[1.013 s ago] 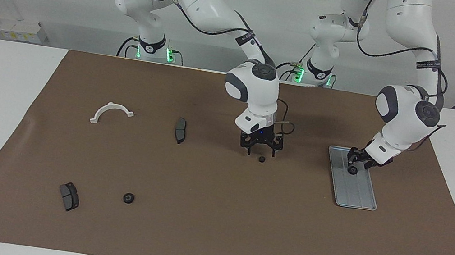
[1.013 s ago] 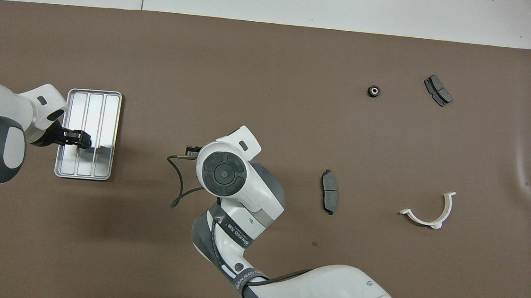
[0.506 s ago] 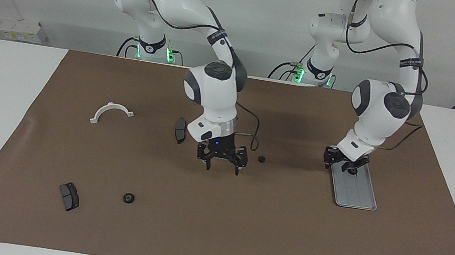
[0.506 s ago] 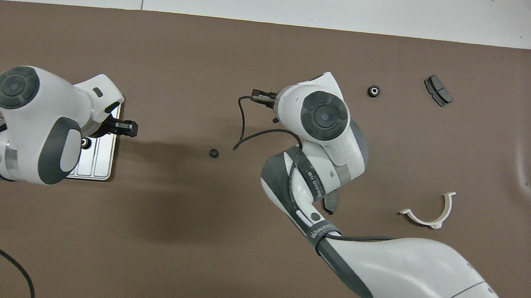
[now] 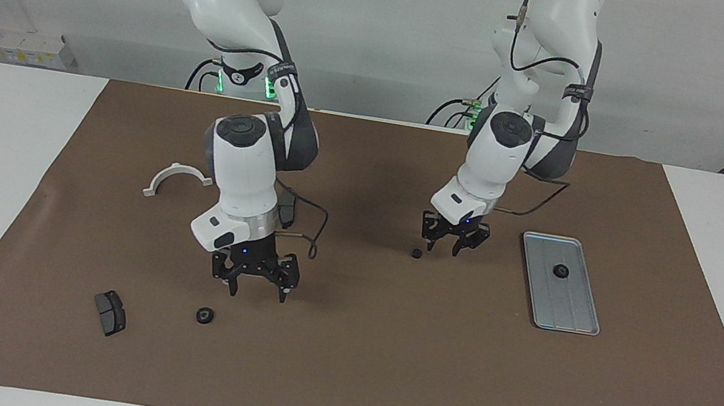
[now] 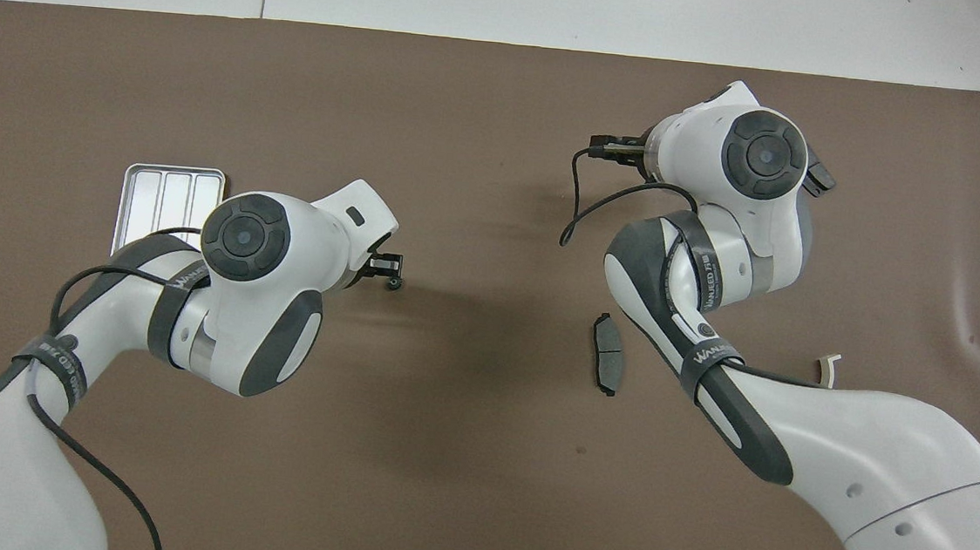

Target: Pick bearing gear from pile to tray

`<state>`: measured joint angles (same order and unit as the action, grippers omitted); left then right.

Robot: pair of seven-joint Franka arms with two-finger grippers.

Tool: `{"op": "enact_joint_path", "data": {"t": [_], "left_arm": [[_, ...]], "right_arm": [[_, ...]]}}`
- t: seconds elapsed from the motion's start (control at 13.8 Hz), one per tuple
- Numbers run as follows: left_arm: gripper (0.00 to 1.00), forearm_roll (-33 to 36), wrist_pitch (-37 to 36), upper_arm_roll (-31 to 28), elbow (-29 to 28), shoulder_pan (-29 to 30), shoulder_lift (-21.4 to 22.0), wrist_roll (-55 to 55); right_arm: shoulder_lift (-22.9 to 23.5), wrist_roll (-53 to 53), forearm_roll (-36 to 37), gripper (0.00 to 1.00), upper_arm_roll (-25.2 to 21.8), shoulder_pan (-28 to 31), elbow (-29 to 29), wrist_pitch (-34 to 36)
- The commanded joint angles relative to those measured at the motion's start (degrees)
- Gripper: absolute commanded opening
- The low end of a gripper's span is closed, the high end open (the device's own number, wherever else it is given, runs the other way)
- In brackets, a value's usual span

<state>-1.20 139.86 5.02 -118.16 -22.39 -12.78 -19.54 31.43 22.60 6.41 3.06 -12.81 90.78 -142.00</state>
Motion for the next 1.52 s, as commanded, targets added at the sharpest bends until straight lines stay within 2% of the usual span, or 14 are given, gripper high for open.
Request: {"op": "enact_joint_path", "data": {"t": [0.0, 0.29, 0.58, 0.65, 0.8, 0.87, 0.94, 1.23, 1.45], "left_arm": [[0.57, -0.12, 3.84, -1.15, 1.88, -2.66, -4.8, -1.9], [0.54, -0.03, 3.06, -1.15, 1.35, -3.89, -4.89, -1.82], [0.42, -0.03, 0.6, -1.15, 0.82, -4.51, -4.63, -1.82], [0.4, -0.03, -0.19, -1.15, 0.82, -4.51, -4.54, -1.82], [0.34, -0.03, -1.69, -1.24, 0.82, -5.12, -4.36, -1.82], [0.3, -0.03, -1.78, -1.24, 0.82, -5.21, -4.36, -1.82], [0.23, -0.03, -1.87, -1.24, 0.73, -5.21, -4.28, -1.82], [0.0, -0.03, -2.39, -1.24, 1.34, -4.86, -4.45, -1.64], [0.0, -0.03, -5.37, -1.33, 4.76, -3.2, -4.71, -1.29]], "right_arm": [[3.81, -4.64, 1.15, 1.0, 1.07, 3.57, -3.94, 1.73], [5.48, -10.37, 1.15, 1.0, 0.98, 5.96, -4.03, 2.51], [8.12, -14.07, 1.24, 1.0, 0.98, 8.24, -5.86, 3.4], [8.12, -14.07, 1.15, 0.97, 0.98, 8.24, -6.05, 3.48], [8.12, -13.98, 1.06, 0.85, 0.98, 8.24, -6.05, 2.96], [8.12, -13.98, 0.98, 0.75, 0.98, 8.24, -5.96, 2.61], [8.12, -13.98, 0.63, 0.72, 0.98, 8.24, -5.96, 2.17], [8.12, -13.98, 0.1, 0.72, 0.98, 8.59, -5.35, 0.68], [8.03, -13.63, 0.01, 0.7, 1.07, 8.33, -4.56, 0.58]]}}
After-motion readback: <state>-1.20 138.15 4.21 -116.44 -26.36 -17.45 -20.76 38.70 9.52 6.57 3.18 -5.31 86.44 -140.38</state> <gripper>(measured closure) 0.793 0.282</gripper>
